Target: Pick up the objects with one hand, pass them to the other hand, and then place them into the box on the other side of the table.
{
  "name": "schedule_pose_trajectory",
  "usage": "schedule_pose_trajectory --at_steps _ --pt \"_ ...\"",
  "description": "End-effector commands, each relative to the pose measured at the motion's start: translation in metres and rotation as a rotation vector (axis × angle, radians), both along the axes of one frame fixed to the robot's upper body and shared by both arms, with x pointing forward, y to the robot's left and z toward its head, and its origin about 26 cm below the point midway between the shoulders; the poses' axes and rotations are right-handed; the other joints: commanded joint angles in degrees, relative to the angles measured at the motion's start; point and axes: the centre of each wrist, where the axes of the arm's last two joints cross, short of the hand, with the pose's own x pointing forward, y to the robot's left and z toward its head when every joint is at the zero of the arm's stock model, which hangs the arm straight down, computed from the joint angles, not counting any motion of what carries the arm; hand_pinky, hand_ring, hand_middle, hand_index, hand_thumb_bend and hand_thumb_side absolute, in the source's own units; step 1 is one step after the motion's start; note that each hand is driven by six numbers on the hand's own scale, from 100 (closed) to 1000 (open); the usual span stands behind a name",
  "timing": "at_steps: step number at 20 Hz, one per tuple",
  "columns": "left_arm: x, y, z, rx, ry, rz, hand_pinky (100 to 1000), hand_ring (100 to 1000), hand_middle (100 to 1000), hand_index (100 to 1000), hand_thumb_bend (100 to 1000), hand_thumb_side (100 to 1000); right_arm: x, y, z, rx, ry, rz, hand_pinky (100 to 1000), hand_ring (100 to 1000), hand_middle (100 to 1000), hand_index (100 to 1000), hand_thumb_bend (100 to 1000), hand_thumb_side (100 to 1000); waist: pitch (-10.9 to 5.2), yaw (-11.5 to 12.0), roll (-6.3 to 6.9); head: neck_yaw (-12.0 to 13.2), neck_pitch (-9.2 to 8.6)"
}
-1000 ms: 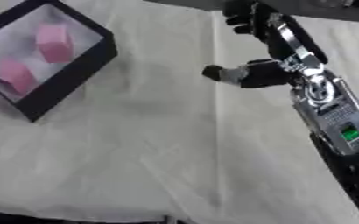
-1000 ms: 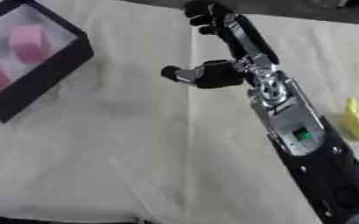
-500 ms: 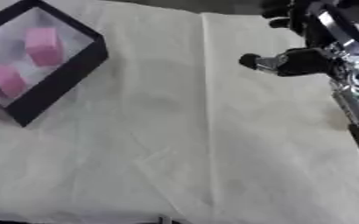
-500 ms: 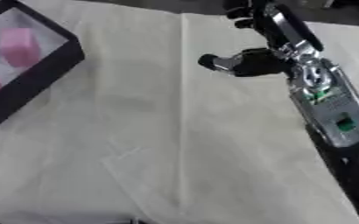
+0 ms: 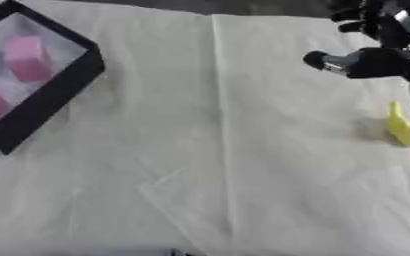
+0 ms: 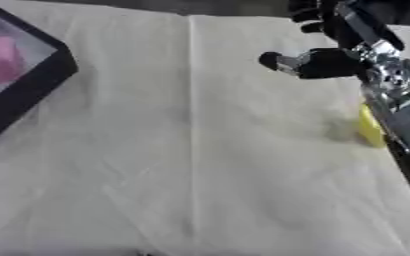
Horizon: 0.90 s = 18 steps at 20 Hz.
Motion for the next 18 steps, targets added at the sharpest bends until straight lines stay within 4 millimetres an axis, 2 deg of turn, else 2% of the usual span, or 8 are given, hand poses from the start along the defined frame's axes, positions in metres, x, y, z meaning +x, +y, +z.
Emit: schedule_pose_trajectory --at_steps 1,6,11,12,13,18 --pt "-0.007 0.006 0.017 0.027 -0.043 0.015 678 665 676 782 270 451 -0.006 -0.021 0.017 -0.066 -0.036 -0.064 852 837 788 832 684 187 -0.7 -0.1 0.35 -1.1 -0.95" --pt "-0.007 0.007 0.017 0.025 -0.045 0.022 678 664 675 782 269 451 -0.01 -0.045 0.014 -0.138 -0.007 -0.135 855 839 790 835 685 208 -0.57 -0.2 0.4 -2.2 -1.1" --pt "-0.006 0.008 0.017 0.034 -0.04 0.025 680 666 676 782 273 449 -0.014 -0.066 0.006 -0.2 0.047 -0.189 857 844 794 837 689 220 -0.42 -0.2 0.49 -2.1 -1.42" --pt "-0.006 0.008 0.017 0.035 -0.04 0.026 680 666 676 782 267 449 -0.015 -0.068 0.005 -0.212 0.053 -0.196 858 845 796 839 637 183 -0.39 -0.2 0.52 -2.0 -1.43" --pt "-0.005 0.008 0.017 0.035 -0.039 0.028 680 666 676 782 273 449 -0.015 -0.072 0.005 -0.228 0.06 -0.202 860 849 801 842 693 225 -0.37 -0.2 0.54 -2.0 -1.43" --pt "-0.005 0.009 0.016 0.038 -0.036 0.035 681 666 675 782 273 448 -0.02 -0.089 0.004 -0.325 0.096 -0.221 865 857 809 847 693 236 -0.3 -0.3 0.62 -1.9 -1.38"
